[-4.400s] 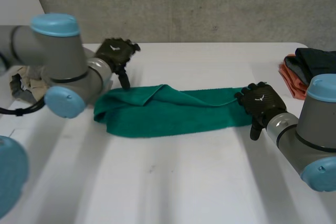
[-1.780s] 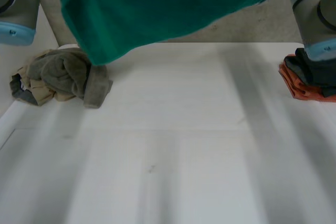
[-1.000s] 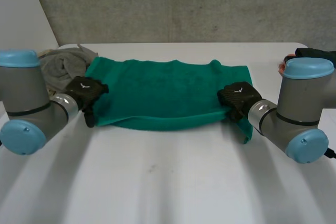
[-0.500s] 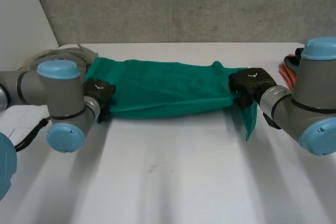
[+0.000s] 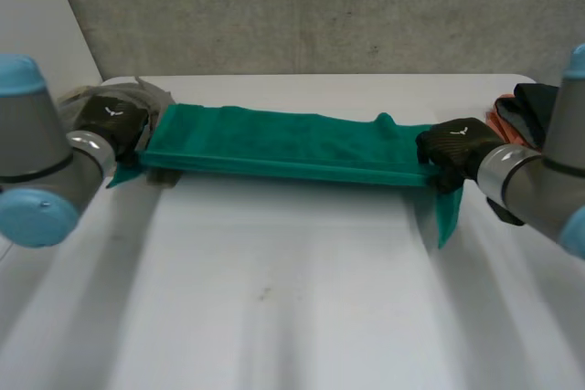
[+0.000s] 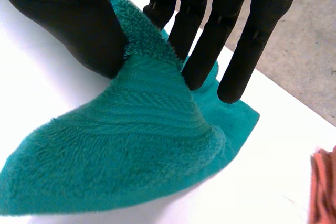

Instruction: Fold the laundry.

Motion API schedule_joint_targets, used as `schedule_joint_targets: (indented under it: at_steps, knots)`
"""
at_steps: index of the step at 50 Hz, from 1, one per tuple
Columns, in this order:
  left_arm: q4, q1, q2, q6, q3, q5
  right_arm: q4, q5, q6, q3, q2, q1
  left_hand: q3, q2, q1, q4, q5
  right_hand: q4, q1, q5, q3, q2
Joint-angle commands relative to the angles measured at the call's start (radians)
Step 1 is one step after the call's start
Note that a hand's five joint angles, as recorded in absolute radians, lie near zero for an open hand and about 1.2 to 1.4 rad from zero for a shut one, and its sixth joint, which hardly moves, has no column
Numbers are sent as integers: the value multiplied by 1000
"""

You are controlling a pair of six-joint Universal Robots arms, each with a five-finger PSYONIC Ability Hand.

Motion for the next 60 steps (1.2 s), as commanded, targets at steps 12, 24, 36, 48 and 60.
schedule_joint_targets:
  at_steps: [12, 24, 36, 48, 60]
  knots:
    - [-441, -4, 232, 425, -190, 132, 656, 1, -638, -28, -34, -96, 212, 204, 225, 205, 271, 202, 281, 225, 211, 224]
    - [-315, -53, -138, 312, 458, 37, 343, 38, -526, -372, 129, -60, 212, 204, 225, 205, 271, 202, 281, 225, 211, 224]
    - [297, -53, -56, -191, 707, 23, -429, 24, -135, -451, -26, -70, 212, 204, 225, 205, 271, 202, 281, 225, 211, 224]
    - [225, -18, -74, -147, 488, 19, -293, -99, -84, -430, 21, -83, 212, 204, 225, 205, 271, 202, 281, 225, 211, 224]
    - [228, -38, -125, -67, 88, 127, -4, -177, -95, -305, 253, -105, 212, 204, 225, 205, 271, 202, 281, 225, 211, 224]
